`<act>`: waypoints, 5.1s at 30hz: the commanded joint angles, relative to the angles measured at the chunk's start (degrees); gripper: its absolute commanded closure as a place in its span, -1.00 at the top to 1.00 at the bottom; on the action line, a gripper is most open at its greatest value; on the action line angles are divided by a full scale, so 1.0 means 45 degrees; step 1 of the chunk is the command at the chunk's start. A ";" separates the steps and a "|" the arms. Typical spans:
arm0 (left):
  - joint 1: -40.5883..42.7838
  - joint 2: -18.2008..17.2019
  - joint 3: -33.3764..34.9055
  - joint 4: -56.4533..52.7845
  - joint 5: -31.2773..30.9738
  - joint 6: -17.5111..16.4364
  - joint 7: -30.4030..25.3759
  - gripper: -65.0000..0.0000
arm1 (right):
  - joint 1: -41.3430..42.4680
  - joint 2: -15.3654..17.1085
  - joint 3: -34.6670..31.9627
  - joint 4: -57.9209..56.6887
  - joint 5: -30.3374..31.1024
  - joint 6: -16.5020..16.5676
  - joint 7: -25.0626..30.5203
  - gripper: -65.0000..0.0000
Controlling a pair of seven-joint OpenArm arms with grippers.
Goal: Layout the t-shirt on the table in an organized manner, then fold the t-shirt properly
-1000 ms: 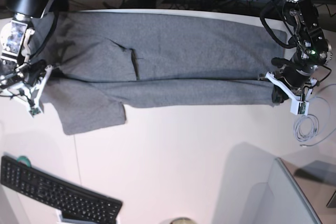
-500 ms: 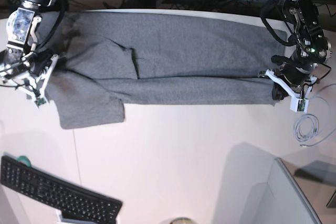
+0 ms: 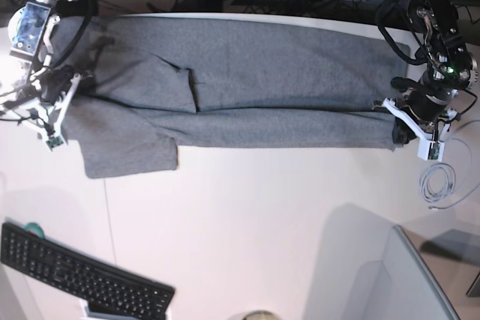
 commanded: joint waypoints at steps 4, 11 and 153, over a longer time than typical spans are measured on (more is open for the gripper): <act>-0.0130 -0.0181 -0.0114 0.0213 -0.0042 -0.0006 -0.0230 -1.00 | -0.0086 0.0042 -0.0015 0.0323 -0.0004 0.0013 -0.0056 -0.98; -0.0071 -0.0181 -0.0134 0.0213 -0.0042 -0.0006 -0.0230 -1.00 | -0.0301 0.0003 -0.0015 0.0225 -0.0004 0.0013 0.0002 -0.98; 0.1296 -0.0650 -0.4900 -0.1155 -0.0022 -0.1920 -0.0289 0.54 | -0.1630 -0.1677 0.0689 0.2628 0.1617 0.0013 -0.1853 -1.00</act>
